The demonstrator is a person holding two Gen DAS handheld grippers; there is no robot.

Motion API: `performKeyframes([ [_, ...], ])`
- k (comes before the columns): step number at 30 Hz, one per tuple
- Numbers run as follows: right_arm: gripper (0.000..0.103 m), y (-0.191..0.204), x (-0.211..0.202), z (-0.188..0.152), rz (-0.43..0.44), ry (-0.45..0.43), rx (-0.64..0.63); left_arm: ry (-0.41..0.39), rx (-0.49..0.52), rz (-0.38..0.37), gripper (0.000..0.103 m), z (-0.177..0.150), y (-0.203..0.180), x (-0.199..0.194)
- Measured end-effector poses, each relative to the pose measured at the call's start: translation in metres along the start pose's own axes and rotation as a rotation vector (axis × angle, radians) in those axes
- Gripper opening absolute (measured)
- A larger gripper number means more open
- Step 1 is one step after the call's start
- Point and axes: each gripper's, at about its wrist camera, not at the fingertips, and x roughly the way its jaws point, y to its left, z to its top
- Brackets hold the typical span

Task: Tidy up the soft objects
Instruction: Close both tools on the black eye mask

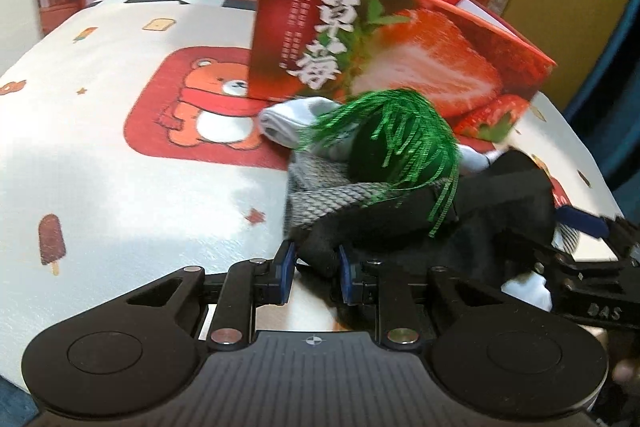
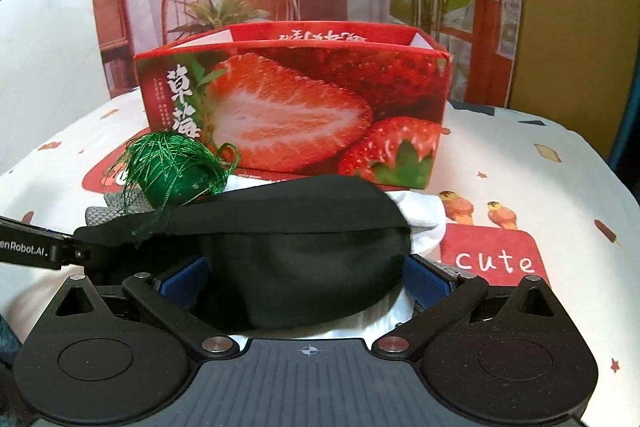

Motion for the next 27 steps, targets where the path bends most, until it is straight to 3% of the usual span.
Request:
performKeyframes([
  [27,0.098,-0.017,0.002,-0.005,0.024,-0.036,0.109,-0.036,-0.006,-0.005,0.025,-0.006,0.006,0.0],
])
